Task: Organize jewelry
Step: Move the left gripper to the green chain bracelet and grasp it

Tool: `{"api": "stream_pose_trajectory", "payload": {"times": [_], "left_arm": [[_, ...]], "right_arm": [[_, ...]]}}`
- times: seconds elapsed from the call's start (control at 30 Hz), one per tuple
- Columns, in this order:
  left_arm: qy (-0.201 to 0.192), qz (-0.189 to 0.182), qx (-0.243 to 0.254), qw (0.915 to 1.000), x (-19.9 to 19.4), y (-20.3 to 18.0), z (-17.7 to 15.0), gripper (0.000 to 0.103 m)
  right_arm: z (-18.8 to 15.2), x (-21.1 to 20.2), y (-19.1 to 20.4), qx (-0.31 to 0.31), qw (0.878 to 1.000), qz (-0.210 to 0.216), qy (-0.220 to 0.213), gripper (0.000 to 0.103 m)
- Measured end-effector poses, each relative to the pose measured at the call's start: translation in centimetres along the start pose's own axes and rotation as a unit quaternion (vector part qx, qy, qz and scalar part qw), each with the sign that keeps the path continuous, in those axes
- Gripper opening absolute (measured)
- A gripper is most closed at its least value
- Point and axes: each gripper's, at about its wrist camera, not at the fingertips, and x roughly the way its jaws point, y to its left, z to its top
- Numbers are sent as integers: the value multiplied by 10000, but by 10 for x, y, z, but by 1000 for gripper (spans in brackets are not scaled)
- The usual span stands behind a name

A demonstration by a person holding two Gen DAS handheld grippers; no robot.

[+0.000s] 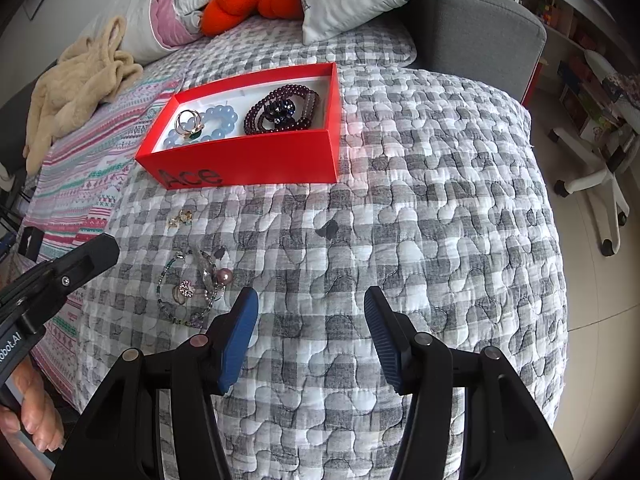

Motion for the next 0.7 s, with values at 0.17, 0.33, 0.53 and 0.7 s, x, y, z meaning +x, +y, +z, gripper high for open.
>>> {"api": "stream_pose_trajectory", "payload": {"times": [0.17,0.33,0.53,0.7], "left_arm": [[565,553,-117,9968,27,19,-9,23],[984,888,-93,9911,58,26,-21,33],[876,1461,582,9837,68,2,-25,6],[625,1072,295,9918,54,1,-17,0]], "right_arm": [[1,4,1,45,10000,15,18,58],[4,9,4,35,9999,91,73,58],[7,12,6,28,9999,92,72,58],[6,10,2,88,9999,102,57,58]]}}
